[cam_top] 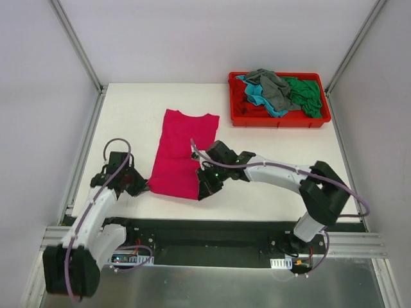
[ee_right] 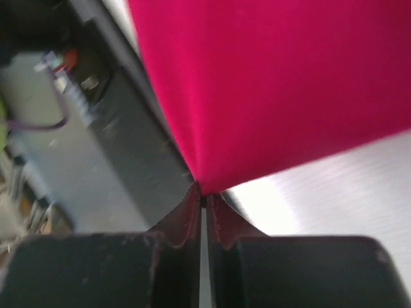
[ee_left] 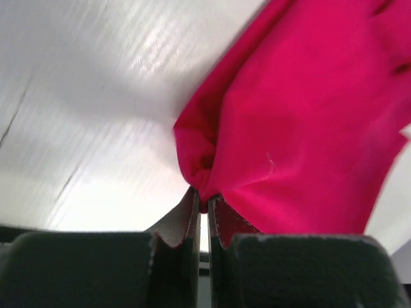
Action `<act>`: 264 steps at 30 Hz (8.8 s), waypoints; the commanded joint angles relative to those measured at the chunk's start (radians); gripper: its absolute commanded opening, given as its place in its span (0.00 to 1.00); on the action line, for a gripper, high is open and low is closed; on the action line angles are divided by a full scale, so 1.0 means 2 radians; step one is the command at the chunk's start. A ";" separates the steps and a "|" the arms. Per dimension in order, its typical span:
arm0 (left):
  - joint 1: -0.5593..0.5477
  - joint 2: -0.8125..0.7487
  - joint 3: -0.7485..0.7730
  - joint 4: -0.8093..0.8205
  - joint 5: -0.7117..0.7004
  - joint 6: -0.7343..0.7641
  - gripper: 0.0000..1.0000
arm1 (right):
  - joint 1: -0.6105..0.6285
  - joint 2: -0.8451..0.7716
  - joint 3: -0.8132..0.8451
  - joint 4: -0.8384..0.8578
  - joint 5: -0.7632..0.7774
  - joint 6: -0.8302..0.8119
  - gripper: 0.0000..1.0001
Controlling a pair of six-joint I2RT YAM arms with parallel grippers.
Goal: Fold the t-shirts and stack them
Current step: Grab one side of the 2/3 rectangular tshirt with both arms, then fold the long partially folded tshirt into a neat square, then put the neatly folded tshirt into the corner of the board with the left arm
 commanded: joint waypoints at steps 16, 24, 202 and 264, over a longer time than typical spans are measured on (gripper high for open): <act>-0.002 -0.276 0.152 -0.244 -0.069 -0.010 0.00 | 0.109 -0.129 -0.003 0.007 -0.253 0.093 0.03; -0.002 -0.219 0.170 -0.185 -0.043 -0.012 0.00 | 0.060 -0.150 -0.025 0.004 -0.234 0.086 0.02; 0.005 0.829 0.987 0.033 0.009 0.038 0.00 | -0.206 -0.482 -0.239 -0.033 0.462 0.033 0.96; -0.086 -0.040 0.048 0.112 -0.127 0.082 0.99 | -0.229 -0.485 -0.208 -0.086 0.447 0.034 0.96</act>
